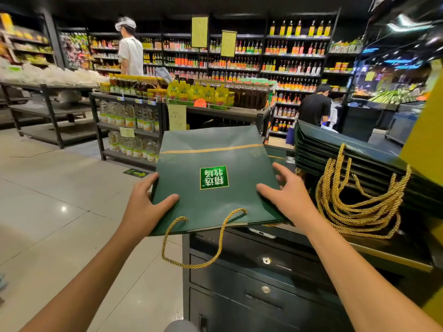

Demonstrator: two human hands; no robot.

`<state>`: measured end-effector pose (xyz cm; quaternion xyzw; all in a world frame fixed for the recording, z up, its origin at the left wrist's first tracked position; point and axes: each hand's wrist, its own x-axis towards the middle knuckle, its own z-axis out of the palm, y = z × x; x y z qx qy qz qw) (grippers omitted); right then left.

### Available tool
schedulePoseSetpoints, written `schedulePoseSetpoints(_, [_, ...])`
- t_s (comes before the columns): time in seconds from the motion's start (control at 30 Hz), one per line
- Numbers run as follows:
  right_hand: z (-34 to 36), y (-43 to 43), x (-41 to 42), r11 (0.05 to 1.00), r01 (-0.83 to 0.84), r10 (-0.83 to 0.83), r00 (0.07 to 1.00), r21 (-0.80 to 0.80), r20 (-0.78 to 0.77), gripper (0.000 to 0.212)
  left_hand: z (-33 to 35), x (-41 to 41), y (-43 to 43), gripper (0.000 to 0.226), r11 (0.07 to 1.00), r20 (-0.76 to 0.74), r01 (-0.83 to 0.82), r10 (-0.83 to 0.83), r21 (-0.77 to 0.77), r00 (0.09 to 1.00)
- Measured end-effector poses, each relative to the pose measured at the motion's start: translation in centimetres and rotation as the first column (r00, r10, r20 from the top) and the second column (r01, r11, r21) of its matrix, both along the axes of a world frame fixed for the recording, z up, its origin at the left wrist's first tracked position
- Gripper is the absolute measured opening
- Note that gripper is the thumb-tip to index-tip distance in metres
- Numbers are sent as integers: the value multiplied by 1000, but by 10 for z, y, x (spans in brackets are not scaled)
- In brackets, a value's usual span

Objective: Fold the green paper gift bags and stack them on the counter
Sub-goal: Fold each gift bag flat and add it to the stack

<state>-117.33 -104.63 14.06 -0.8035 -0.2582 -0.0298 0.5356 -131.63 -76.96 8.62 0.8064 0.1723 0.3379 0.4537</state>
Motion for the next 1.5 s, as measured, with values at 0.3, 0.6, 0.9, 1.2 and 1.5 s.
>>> schedulePoseSetpoints(0.3, [65, 11, -5, 997, -13, 7, 996, 72, 88, 34, 82, -5, 23, 70, 980, 87, 58, -42, -191, 995])
schedulePoseSetpoints(0.6, [148, -43, 8, 992, 122, -125, 984, 35, 129, 25, 173, 54, -9, 56, 980, 74, 173, -166, -95, 983])
schedulePoseSetpoints(0.9, [181, -140, 27, 890, 416, -417, 908, -187, 35, 28, 210, 156, -111, 31, 931, -22, 365, -364, 3, 931])
schedulePoseSetpoints(1.2, [136, -195, 88, 682, 636, -642, 757, -362, 120, 37, 192, 224, -185, 65, 869, -123, 493, -485, 47, 866])
schedulePoseSetpoints(1.5, [105, -196, 113, 471, 693, -563, 713, -546, 419, 36, 181, 248, -195, 49, 783, -378, 473, -328, 404, 866])
